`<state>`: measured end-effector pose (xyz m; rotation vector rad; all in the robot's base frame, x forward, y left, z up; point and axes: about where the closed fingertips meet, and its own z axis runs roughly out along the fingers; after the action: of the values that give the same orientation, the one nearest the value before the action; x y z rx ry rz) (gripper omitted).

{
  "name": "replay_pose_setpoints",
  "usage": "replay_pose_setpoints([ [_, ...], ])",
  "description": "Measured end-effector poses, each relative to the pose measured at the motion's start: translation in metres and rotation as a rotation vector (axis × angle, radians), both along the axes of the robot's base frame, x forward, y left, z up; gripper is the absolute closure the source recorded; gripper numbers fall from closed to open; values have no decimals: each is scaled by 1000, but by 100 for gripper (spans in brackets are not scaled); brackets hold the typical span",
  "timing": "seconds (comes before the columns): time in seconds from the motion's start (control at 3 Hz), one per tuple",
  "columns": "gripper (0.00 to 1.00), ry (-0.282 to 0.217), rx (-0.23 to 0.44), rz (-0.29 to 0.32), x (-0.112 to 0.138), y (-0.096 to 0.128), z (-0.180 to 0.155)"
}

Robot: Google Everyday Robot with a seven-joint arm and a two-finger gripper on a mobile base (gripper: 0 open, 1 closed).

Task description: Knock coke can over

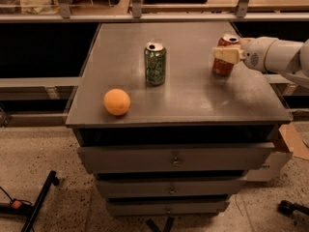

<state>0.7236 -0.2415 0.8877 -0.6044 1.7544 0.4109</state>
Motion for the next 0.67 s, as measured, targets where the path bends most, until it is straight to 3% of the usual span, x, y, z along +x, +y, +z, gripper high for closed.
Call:
replay_pose_setpoints([
  [0.33, 88, -13, 26, 25, -6, 2, 1],
  [0.67, 100, -21, -13, 59, -11, -2, 28],
])
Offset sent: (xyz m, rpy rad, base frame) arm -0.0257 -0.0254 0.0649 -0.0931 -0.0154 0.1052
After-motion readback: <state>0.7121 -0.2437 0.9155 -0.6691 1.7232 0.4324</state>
